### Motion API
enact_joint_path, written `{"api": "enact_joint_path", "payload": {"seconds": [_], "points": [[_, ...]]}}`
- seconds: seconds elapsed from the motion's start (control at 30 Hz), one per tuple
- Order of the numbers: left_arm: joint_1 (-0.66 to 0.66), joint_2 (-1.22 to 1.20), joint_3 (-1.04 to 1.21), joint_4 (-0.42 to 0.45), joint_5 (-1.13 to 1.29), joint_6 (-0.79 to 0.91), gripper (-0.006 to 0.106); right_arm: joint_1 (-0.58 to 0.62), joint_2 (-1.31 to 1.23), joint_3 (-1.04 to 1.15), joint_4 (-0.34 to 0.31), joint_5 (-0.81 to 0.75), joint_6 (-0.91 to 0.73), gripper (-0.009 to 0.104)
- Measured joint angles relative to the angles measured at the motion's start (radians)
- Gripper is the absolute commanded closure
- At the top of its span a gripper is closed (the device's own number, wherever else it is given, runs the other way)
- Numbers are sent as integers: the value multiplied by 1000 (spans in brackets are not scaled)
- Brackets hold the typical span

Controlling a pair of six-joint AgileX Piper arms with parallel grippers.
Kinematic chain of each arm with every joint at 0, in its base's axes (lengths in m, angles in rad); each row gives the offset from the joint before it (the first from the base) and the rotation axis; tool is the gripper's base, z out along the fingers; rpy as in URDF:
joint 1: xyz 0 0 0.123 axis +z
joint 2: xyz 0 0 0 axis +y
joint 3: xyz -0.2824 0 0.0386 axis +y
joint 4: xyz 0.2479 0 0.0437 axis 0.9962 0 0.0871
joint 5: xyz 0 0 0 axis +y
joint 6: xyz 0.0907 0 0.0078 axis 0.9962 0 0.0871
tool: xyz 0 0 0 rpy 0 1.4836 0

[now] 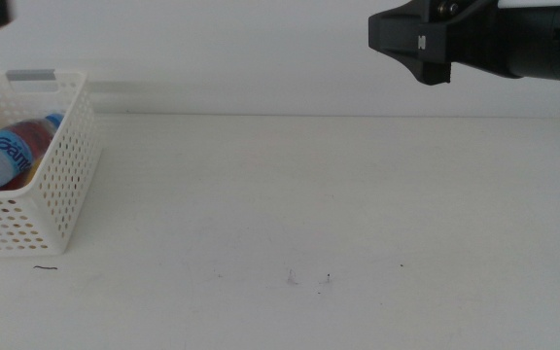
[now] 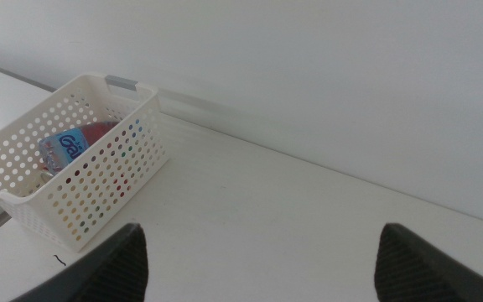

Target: Use arms to grab the bottles and put them into the dustbin to the left of the table.

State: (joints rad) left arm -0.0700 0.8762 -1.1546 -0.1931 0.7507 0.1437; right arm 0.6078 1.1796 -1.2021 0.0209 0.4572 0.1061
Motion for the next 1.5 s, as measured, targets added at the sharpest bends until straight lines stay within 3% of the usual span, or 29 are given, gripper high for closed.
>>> {"api": "enact_joint_path", "payload": {"seconds": [0.1, 0.27, 0.8, 1.03, 1.23, 1.5], "points": [[0, -137, 128, 60, -19, -90, 7, 0, 0, 0, 0, 0, 0, 14], [0, -276, 250, 91, -20, -129, 7, 0, 0, 0, 0, 0, 0, 14], [0, -340, 263, 111, -2, -129, 7, -17, -21, 50, 19, -16, 0, 14], [0, -455, 479, 88, -194, -129, 7, -244, -184, 292, 8, -194, 0, 14], [0, -671, 815, 88, -418, -129, 7, -450, -449, 627, 4, -222, 2, 14], [0, -868, 1055, 88, -422, -129, 7, -519, -974, 1083, -21, -202, 2, 14]]}}
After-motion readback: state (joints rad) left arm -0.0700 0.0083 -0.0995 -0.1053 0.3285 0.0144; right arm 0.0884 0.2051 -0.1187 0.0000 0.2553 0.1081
